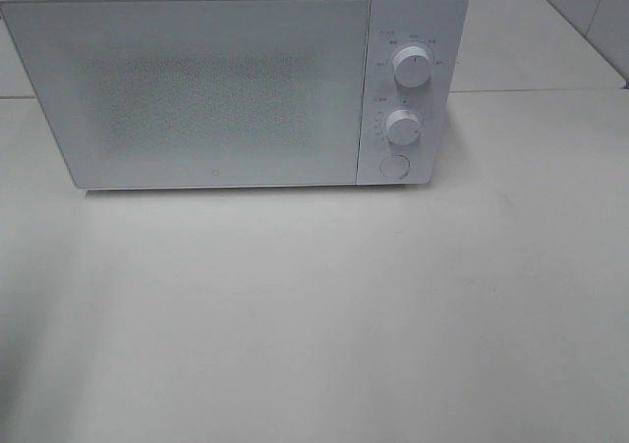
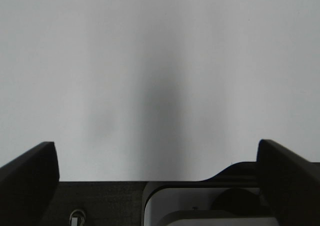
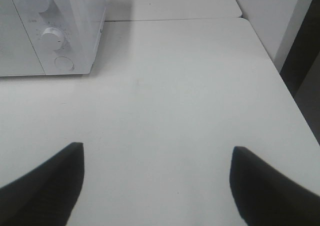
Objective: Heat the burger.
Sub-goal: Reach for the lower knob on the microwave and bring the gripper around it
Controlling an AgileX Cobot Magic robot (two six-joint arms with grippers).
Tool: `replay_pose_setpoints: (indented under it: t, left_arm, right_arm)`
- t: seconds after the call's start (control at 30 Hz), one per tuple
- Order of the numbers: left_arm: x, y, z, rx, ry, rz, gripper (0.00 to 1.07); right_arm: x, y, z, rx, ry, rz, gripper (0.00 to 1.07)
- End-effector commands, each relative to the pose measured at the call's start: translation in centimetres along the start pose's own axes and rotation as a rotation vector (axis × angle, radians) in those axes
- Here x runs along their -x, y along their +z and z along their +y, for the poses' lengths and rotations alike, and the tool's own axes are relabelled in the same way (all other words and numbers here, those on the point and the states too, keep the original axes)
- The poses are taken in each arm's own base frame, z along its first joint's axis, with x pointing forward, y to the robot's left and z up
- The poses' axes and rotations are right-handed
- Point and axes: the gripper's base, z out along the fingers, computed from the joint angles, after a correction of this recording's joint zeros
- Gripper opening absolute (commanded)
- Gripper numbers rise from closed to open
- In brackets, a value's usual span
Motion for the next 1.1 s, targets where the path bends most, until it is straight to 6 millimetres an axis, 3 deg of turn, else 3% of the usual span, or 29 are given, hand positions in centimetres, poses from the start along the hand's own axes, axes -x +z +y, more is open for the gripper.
replay_pose_setpoints:
  t: [0.03, 0.07, 0.27, 0.4, 1.1]
  left_arm:
    - [-1.2, 0.0, 0.1, 0.007, 0.007, -0.047, 1.00]
    - [-2.4, 0.0, 0.2, 0.013, 0.013, -0.072, 1.00]
    - [-3.7, -2.1, -0.1, 0.006, 0.026, -0.187, 1.00]
    - [-6.0, -2.7, -0.2, -0.002, 0.032, -0.208, 1.00]
    - [-11.7, -6.9, -0.7, -0.024, 0.085, -0.657, 1.00]
  right_arm:
    - [-0.2, -0.3, 0.0, 0.002, 0.017, -0.027, 0.76]
    - [-0.2, -0.3, 0.0, 0.002, 0.017, -0.027, 0.76]
    - [-0.2, -0.3, 0.0, 0.002, 0.017, -0.027, 0.76]
    - [-0.2, -0.3, 0.0, 0.002, 0.017, -0.027, 0.76]
    - [-0.2, -0.3, 0.0, 0.002, 0.017, -0.027, 0.76]
